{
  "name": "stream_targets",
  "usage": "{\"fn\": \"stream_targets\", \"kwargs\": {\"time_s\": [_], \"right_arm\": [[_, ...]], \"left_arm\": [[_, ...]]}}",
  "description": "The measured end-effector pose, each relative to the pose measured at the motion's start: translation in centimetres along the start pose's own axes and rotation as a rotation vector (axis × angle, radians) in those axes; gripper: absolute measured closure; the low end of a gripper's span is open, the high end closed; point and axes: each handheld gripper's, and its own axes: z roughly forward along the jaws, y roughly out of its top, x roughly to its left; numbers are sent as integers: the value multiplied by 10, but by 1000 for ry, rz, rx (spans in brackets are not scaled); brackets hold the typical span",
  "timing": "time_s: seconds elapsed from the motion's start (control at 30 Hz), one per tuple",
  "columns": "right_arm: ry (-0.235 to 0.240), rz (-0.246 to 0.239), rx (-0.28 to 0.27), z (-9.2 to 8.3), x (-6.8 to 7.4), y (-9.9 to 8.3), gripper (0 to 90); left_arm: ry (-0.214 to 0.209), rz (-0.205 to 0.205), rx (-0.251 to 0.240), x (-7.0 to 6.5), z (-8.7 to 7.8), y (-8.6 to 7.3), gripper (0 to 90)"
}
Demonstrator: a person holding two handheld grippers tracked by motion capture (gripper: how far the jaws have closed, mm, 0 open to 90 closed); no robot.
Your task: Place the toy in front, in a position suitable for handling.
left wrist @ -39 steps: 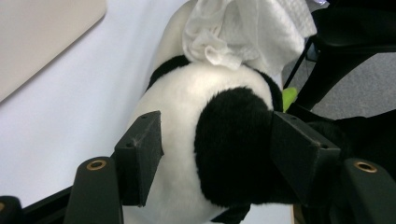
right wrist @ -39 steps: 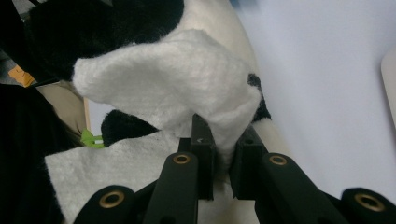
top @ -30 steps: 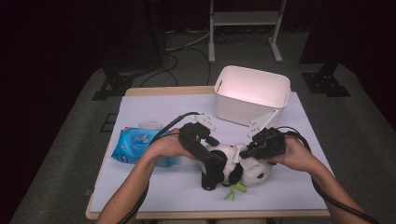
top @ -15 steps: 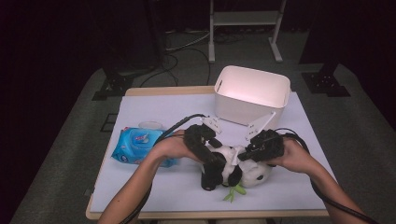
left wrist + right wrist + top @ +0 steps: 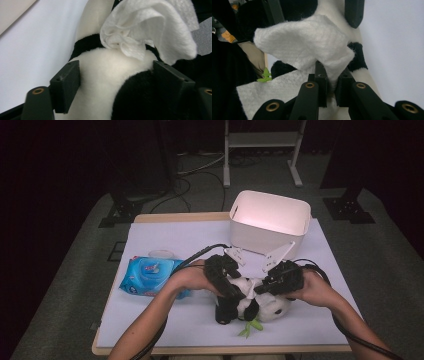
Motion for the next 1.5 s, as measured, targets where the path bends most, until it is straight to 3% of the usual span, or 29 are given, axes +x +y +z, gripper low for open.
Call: {"fn": "stream_targets", "kwargs": {"time_s": [0.17,0.33,0.37,0.5,0.7,0.93,1.0,1.1,1.2,1.37,1.5], "right_arm": [[4,-4,2,0,0,-1,814],[-1,5,-8,-2,-2,-3,813],[0,6,-10,-3,-2,-3,813],[-2,2,-18,-7,-7,-1,812],[-16,7,-12,-16,-19,4,812],[-69,39,-15,-29,-41,8,811],[-81,53,-10,-29,-47,8,811],[-78,62,12,-23,-49,6,811],[-56,43,49,-11,-45,3,810],[-58,29,41,-13,-40,7,810],[-66,17,29,-15,-38,11,810]], "left_arm": [[-2,23,-1,-1,10,3,214],[6,53,-22,-2,8,2,397],[17,74,-23,-2,6,3,421],[25,94,-31,1,2,6,494],[43,119,-58,12,-4,15,517],[105,158,-90,30,-7,29,521],[115,164,-110,35,-5,27,517],[102,160,-93,38,4,20,501],[87,155,-119,33,7,13,487],[115,167,-134,19,8,7,482],[128,198,-117,4,11,7,477]]}}
